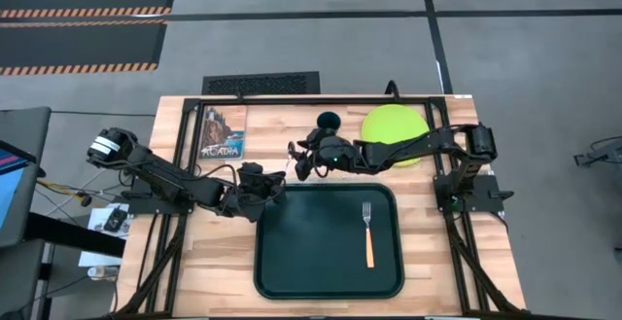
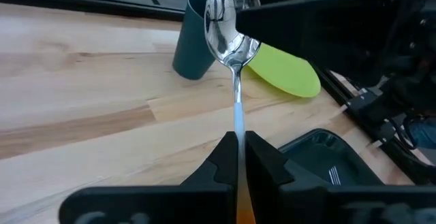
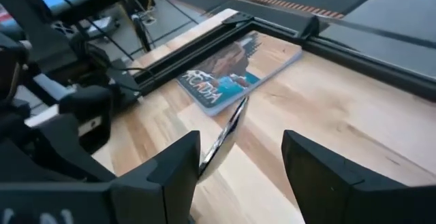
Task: Pick and place plate/cup/fork/spoon on tray
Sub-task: Put the orange spoon on the black serving tray to the right of the orange fork
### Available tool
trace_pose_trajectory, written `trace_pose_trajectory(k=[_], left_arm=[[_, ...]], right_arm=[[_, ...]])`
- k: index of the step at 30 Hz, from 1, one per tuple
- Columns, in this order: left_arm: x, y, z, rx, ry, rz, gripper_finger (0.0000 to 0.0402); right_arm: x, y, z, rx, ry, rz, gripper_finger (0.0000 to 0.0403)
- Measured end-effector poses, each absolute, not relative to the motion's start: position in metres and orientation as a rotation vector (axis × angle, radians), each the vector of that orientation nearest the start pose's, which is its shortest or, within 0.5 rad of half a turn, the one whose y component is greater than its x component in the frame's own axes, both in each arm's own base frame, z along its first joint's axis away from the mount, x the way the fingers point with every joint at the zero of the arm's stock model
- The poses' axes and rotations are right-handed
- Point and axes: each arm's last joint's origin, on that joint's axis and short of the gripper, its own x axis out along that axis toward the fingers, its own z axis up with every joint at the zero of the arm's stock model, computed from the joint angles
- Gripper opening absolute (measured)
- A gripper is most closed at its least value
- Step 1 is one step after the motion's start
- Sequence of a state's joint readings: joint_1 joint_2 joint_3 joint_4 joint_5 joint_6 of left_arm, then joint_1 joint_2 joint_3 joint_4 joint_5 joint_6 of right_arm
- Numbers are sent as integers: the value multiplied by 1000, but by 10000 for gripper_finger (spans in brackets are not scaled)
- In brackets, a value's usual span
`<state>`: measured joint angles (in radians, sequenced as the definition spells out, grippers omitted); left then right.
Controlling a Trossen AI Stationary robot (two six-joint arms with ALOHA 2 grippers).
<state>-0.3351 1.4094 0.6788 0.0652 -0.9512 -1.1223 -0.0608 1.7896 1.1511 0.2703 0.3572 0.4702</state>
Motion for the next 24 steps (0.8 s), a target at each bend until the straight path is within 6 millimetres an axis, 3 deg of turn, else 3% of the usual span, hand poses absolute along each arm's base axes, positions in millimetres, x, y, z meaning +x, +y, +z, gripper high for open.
trace_pose_trajectory(k=[4,9,15,19,21,24], left_arm=[[260,-65,193,-656,144,799,0],[259,-65,193,-654,139,803,3],[259,-65,193,-651,145,803,2],[257,-65,189,-608,212,799,1],[255,-62,185,-577,286,791,1],[256,-56,180,-561,414,731,0]], right_arm=[[397,-38,230,395,262,-482,225],[398,-42,232,389,266,-463,182],[397,-43,230,390,297,-447,85],[390,-34,232,301,413,-361,16],[384,-29,235,262,472,-338,10],[374,-24,229,249,606,-345,35]])
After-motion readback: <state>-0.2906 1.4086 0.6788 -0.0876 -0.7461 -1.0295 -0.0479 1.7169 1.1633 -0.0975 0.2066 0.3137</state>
